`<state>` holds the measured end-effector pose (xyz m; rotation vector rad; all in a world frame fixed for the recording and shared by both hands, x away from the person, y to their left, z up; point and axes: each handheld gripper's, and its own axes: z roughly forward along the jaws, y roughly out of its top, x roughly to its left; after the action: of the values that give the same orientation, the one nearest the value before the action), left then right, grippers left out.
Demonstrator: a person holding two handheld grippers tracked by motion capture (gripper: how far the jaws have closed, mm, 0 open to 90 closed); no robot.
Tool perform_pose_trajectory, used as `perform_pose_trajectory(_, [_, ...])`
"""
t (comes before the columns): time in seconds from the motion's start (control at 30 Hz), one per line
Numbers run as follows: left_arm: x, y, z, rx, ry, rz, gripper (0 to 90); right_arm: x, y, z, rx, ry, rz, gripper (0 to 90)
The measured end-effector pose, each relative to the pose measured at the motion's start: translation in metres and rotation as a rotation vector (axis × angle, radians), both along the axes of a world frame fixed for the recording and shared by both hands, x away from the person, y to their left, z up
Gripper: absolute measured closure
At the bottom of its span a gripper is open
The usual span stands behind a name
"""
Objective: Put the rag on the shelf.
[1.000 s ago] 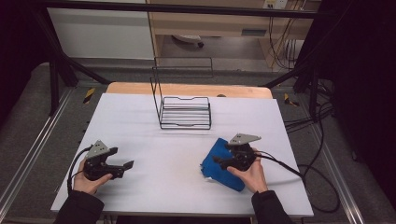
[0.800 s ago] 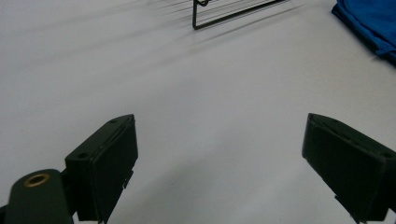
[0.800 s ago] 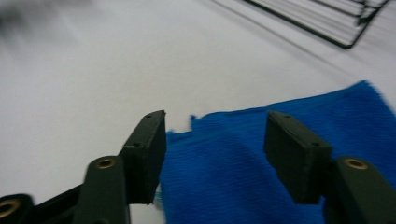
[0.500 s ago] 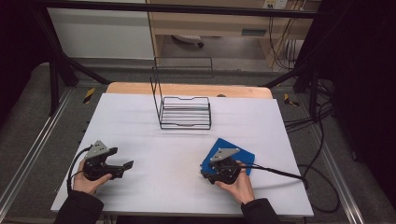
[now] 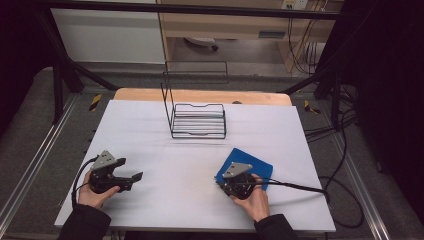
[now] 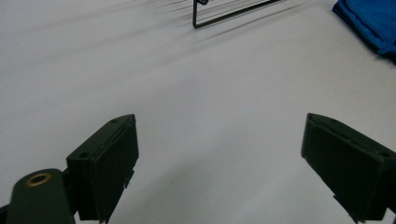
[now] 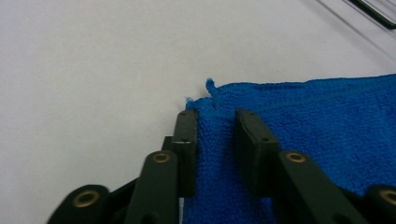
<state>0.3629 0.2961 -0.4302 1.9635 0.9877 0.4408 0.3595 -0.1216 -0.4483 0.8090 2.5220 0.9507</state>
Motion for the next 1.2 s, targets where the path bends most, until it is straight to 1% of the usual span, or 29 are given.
perform_pose_trajectory(0.03, [0.000,0.000,0.000,0.000,-0.001,0.000,11.4,0.001,0.000,0.000,-0.003,-0.002,-0.008,78.9])
perform_pose_trajectory(0.07, [0.000,0.000,0.000,0.000,-0.001,0.000,11.4,0.002,-0.001,0.001,-0.002,0.004,-0.010,80.4])
perform_pose_trajectory(0.17, [0.000,0.001,0.000,-0.001,-0.002,0.002,11.5,0.004,-0.002,0.002,0.009,0.018,-0.025,82.6])
perform_pose_trajectory(0.23, [0.000,0.001,0.000,-0.001,-0.002,0.002,11.5,0.004,-0.002,0.003,0.014,0.021,-0.024,83.0])
perform_pose_trajectory(0.27, [0.000,0.001,0.000,-0.001,-0.002,0.002,11.5,0.005,-0.002,0.005,0.036,0.024,-0.027,83.4])
perform_pose_trajectory(0.3, [0.000,0.001,0.000,-0.002,-0.001,0.003,11.5,0.005,-0.002,0.005,0.036,0.024,-0.027,83.4])
perform_pose_trajectory(0.33, [0.000,0.001,0.000,-0.002,-0.001,0.004,11.5,0.006,-0.003,0.010,0.073,0.027,-0.027,83.6])
perform_pose_trajectory(0.43, [0.001,0.001,0.000,0.000,-0.001,0.006,11.5,0.007,-0.002,0.018,0.142,0.024,-0.015,83.7])
perform_pose_trajectory(0.57, [0.001,0.001,0.000,0.002,0.000,0.008,11.5,0.005,0.009,0.026,0.208,0.020,0.061,83.7])
perform_pose_trajectory(0.63, [0.001,0.001,0.000,0.003,0.000,0.010,11.5,0.002,0.019,0.027,0.209,0.015,0.105,83.6])
perform_pose_trajectory(0.77, [0.000,0.001,0.000,0.002,0.000,0.012,11.5,-0.002,0.041,0.025,0.215,0.035,0.184,83.6])
perform_pose_trajectory(0.8, [0.000,0.001,0.000,0.000,0.001,0.012,11.5,-0.002,0.041,0.025,0.215,0.035,0.184,83.6])
perform_pose_trajectory(0.83, [0.000,0.001,0.001,0.000,0.001,0.013,11.5,-0.004,0.051,0.024,0.216,0.046,0.209,83.5])
perform_pose_trajectory(0.87, [0.000,0.001,0.001,0.000,0.001,0.013,11.5,-0.004,0.051,0.024,0.216,0.046,0.209,83.5])
perform_pose_trajectory(0.9, [0.000,0.001,0.001,0.000,0.001,0.014,11.5,-0.005,0.055,0.023,0.219,0.051,0.222,83.5])
perform_pose_trajectory(0.93, [0.000,0.002,0.001,0.001,0.001,0.012,11.5,-0.006,0.062,0.022,0.234,0.066,0.244,83.5])
perform_pose_trajectory(0.97, [0.000,0.001,0.001,0.000,0.001,0.013,11.5,-0.007,0.066,0.022,0.240,0.070,0.256,83.5])
perform_pose_trajectory(1.0, [0.000,0.002,0.001,0.002,0.001,0.013,11.5,-0.007,0.066,0.022,0.240,0.070,0.256,83.5])
perform_pose_trajectory(1.03, [0.000,0.001,0.001,0.000,0.001,0.013,11.5,-0.010,0.071,0.023,0.241,0.078,0.288,83.5])
perform_pose_trajectory(1.07, [0.000,0.001,0.001,0.000,0.001,0.013,11.5,-0.012,0.074,0.022,0.252,0.089,0.304,83.4])
perform_pose_trajectory(1.1, [0.000,0.001,0.001,0.000,0.001,0.013,11.5,-0.012,0.074,0.022,0.252,0.089,0.304,83.4])
perform_pose_trajectory(1.13, [0.000,0.001,0.001,0.000,0.001,0.013,11.5,-0.013,0.076,0.021,0.252,0.101,0.321,83.2])
perform_pose_trajectory(1.2, [0.001,0.001,0.001,0.004,0.000,0.012,11.5,-0.015,0.078,0.018,0.234,0.111,0.332,81.8])
